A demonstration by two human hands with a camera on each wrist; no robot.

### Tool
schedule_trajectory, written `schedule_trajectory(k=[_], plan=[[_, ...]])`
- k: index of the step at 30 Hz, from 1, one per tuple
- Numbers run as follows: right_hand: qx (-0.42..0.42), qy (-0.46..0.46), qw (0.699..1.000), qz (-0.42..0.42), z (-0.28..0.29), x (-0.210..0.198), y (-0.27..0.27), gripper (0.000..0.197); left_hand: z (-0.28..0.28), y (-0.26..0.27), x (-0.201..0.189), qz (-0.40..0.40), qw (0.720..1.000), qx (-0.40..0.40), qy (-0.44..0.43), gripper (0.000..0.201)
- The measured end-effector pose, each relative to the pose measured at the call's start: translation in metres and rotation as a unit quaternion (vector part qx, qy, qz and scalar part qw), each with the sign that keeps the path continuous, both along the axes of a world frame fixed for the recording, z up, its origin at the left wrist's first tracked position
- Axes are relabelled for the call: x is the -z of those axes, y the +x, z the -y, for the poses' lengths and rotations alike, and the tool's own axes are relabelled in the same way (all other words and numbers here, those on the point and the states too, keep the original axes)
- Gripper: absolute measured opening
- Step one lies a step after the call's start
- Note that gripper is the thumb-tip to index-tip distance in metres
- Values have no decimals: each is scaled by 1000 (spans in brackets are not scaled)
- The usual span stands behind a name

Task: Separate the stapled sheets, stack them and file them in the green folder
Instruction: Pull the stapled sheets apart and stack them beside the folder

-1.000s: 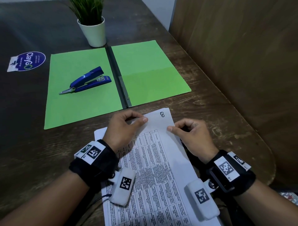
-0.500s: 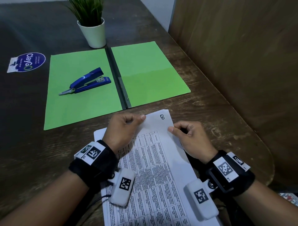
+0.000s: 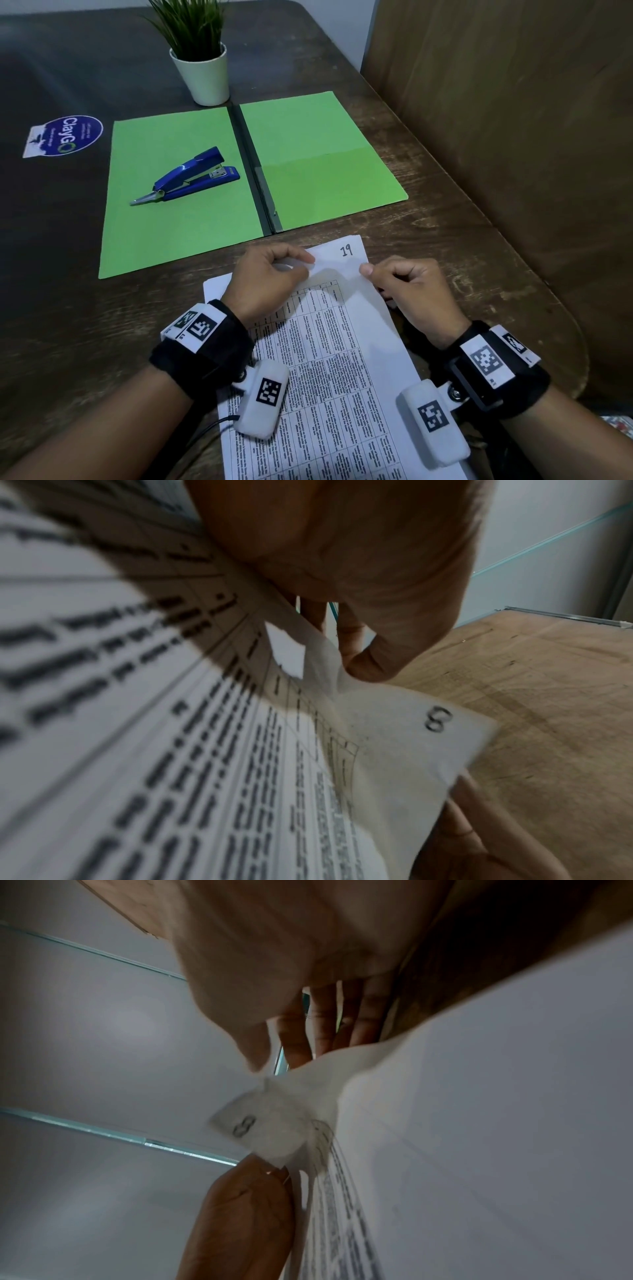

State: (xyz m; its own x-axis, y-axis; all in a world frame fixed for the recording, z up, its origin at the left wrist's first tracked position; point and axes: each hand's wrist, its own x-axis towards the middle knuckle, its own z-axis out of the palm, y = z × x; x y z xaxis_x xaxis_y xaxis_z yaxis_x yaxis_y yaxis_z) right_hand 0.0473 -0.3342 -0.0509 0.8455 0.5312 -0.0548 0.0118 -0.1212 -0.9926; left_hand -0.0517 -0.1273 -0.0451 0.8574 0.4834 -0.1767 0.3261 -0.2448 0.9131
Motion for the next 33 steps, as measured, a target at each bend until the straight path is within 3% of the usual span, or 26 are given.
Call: schedule_trajectory(k=[3, 7, 11, 22, 29, 33], plan=[[-15, 17, 1000, -16, 0, -6, -2, 43, 0, -1, -2, 8, 1000, 3, -2, 32], [11, -33, 999, -4, -1, -1, 0, 11, 1, -1, -3, 18, 1000, 12, -12, 44], [32, -40, 999, -9, -2, 2, 2, 34, 2, -1, -3, 6, 1000, 10, -12, 40], [69, -38, 997, 2, -4, 1, -2, 21, 3, -2, -3, 39, 999, 15, -16, 45], [21, -93, 993, 76, -2, 5, -3, 18, 1, -4, -1, 68, 998, 16, -5, 38], [24, -79, 994, 68, -2, 6, -1, 15, -1, -2, 2, 66, 998, 23, 8, 38]])
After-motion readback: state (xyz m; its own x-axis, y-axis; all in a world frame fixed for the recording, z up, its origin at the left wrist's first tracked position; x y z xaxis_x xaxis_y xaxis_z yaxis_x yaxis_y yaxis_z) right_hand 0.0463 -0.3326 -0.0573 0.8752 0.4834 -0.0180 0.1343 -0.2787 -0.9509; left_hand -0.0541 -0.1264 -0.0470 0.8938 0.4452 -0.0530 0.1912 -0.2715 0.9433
